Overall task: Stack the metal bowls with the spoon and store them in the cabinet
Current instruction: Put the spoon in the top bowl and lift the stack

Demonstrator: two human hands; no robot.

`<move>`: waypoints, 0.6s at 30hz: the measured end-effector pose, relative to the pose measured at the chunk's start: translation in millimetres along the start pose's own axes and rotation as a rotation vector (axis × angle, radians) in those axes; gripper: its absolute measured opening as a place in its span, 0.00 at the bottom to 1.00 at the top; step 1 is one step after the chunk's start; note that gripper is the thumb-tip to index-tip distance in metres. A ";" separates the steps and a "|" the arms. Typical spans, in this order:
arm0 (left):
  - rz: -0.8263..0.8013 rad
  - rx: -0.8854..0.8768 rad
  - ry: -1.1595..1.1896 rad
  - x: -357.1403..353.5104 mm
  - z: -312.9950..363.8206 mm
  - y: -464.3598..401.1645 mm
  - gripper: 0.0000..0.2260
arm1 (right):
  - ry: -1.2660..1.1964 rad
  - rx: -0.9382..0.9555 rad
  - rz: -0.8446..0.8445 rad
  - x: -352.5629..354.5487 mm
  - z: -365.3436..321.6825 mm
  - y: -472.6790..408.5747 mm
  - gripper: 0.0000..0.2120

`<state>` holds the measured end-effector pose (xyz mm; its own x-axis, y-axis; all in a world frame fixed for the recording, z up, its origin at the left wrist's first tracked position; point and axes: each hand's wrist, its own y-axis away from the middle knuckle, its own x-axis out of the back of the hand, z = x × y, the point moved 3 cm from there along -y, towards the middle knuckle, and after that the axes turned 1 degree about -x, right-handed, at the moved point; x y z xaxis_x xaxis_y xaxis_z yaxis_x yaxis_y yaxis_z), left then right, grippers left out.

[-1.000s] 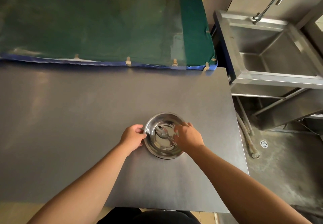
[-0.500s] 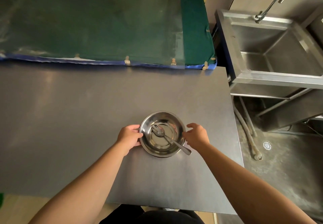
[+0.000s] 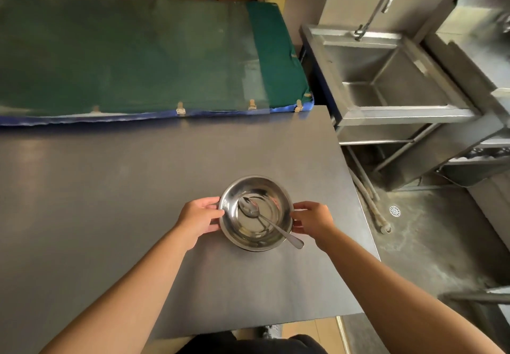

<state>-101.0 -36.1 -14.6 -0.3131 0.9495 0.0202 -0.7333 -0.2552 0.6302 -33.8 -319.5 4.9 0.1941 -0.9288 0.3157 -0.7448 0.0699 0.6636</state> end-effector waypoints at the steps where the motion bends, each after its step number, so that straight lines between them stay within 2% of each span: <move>1: -0.037 -0.011 -0.005 1.6 6.6 1.5 0.20 | -0.033 0.005 0.010 2.5 0.0 9.5 0.09; 10: -0.403 -0.138 -0.004 -23.4 71.4 34.7 0.15 | -0.409 0.114 0.152 41.7 10.7 116.2 0.08; 18: -0.670 -0.183 -0.109 -123.9 100.8 99.5 0.13 | -0.651 0.201 0.410 126.1 61.8 208.6 0.10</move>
<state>-74.4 -160.7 123.8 0.2968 0.9235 -0.2428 -0.8400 0.3735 0.3936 -204.2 -444.6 141.3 -0.4868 -0.8735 0.0073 -0.7891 0.4433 0.4252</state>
